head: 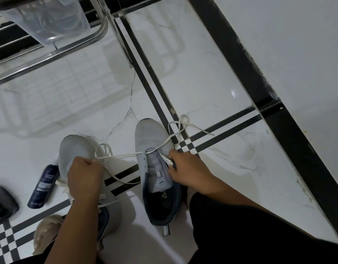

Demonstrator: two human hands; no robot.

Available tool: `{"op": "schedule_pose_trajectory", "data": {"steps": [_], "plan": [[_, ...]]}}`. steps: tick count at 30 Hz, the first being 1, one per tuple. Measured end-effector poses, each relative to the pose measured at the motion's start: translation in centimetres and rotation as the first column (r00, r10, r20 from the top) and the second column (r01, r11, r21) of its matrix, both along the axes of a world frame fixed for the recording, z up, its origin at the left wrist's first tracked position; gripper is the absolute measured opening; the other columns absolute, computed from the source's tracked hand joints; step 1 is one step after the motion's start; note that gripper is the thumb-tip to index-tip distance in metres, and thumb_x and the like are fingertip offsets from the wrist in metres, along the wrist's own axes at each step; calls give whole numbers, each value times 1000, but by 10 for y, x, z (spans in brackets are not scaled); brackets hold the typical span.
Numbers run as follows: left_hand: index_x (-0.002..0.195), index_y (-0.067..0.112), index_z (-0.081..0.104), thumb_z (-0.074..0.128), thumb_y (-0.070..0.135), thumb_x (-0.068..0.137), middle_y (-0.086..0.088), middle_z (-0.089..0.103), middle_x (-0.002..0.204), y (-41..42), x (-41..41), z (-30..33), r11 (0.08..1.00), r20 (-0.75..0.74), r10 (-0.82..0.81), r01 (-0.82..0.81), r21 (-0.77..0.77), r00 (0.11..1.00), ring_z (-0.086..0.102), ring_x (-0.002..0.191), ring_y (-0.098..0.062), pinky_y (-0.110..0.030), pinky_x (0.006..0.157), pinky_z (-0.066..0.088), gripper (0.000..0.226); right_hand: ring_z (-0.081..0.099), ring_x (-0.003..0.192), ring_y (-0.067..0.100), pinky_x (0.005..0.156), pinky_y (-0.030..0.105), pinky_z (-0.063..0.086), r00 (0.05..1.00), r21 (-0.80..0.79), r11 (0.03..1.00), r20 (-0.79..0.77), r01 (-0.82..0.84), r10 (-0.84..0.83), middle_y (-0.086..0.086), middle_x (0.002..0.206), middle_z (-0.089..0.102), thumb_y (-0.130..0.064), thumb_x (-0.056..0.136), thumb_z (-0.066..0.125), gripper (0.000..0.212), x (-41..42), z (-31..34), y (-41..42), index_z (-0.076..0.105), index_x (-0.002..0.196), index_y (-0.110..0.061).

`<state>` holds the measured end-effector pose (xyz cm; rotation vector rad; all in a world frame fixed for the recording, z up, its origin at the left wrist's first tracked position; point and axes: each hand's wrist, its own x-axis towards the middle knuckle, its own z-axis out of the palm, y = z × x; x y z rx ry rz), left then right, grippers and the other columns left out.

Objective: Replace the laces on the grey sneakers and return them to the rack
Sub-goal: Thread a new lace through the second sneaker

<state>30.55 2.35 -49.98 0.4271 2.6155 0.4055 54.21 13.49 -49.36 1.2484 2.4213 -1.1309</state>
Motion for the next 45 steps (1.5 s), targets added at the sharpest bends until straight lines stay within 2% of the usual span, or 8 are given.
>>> {"op": "schedule_pose_trajectory", "data": {"steps": [7,11,14,17,25,33,39,45], "plan": [[71,3,52,47,15,81,-9,50,64,2,1,8,996,-52,94,-94,1,994,50,63,-32,-34,57,39,16,60,80,28,66,35,48,1000,-16,1000,11,-2,2,5,83,58,-29,91,50,16,0,-1,0,46,96,-14],[109,7,55,54,19,88,-16,57,114,10,20,25,986,-178,125,-103,132,976,56,94,-37,-45,77,46,24,60,76,18,66,32,48,996,-99,992,-18,81,-83,-1,82,62,-49,90,55,33,0,3,5,52,92,-16],[118,11,53,53,19,94,-7,56,119,20,47,37,950,-238,-95,160,268,967,56,99,-26,-35,79,40,25,58,82,16,67,31,48,970,9,983,-161,184,-180,-2,94,60,-43,93,53,25,-6,0,16,56,103,-20],[107,16,61,53,20,95,0,61,108,29,70,23,892,-130,-346,368,261,929,58,90,-18,-28,75,38,15,49,104,22,78,35,47,984,203,979,-170,-20,55,5,117,51,-22,92,56,30,-19,-13,29,57,122,-19],[119,15,67,53,13,96,-6,54,113,53,82,3,803,175,-580,523,286,795,54,106,-17,-20,84,36,27,43,111,21,95,37,34,965,270,930,-8,-251,263,0,110,55,-42,96,50,28,-25,-6,52,61,98,-16],[91,19,71,62,20,91,1,52,98,54,64,6,873,169,-467,423,242,868,52,92,-14,-23,77,34,9,53,95,16,78,30,41,991,-59,992,-61,113,-117,-3,90,56,-44,87,62,13,22,33,84,67,87,-32],[96,12,72,64,19,89,-5,59,101,59,64,16,897,174,-437,414,155,882,59,88,-20,-25,71,37,13,54,103,23,92,43,46,948,313,932,195,181,-250,4,96,69,-35,96,54,24,68,41,113,70,104,-18],[132,34,53,57,31,93,5,54,133,86,101,31,668,112,-729,666,331,675,47,119,-18,-42,100,39,39,58,91,15,83,31,47,983,4,997,-167,82,-80,0,99,63,-18,96,54,18,21,55,69,70,105,-15]]}}
